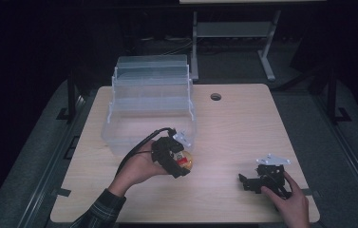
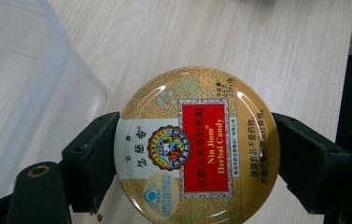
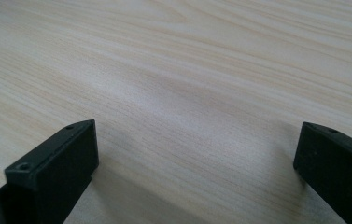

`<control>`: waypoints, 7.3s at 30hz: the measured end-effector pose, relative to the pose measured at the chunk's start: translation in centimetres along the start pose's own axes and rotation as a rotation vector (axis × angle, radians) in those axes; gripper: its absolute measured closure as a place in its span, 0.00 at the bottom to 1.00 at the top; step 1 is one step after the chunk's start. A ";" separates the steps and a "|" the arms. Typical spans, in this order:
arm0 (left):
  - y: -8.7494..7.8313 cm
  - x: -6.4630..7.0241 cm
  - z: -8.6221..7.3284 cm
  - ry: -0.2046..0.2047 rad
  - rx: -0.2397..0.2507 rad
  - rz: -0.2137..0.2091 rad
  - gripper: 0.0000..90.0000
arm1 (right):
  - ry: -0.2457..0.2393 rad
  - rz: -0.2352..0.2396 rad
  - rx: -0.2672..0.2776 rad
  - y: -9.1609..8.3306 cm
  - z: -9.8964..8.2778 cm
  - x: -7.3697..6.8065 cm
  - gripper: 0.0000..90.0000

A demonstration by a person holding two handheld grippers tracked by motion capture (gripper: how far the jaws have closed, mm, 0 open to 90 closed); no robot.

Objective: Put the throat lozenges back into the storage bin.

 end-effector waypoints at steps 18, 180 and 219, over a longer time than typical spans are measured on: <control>-2.3 -2.8 -0.2 -0.058 0.021 0.040 0.22 | 0.001 0.001 0.001 0.0 0.0 0.0 0.00; -8.5 -9.2 -17.9 -0.508 0.192 0.288 0.20 | 0.000 -0.002 0.001 0.0 0.0 0.0 0.00; -0.9 -3.3 -22.8 -0.496 0.258 0.284 0.18 | 0.000 -0.002 0.001 0.0 0.0 0.0 0.00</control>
Point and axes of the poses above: each handheld gripper's, and its own axes: y roughly forward along the jaws, z roughly out of its top, x roughly to its right, the point moved 8 cm from there along y, roughly forward along the jaws, and after that the axes turned 10 degrees about -x, right-handed, at the moved point
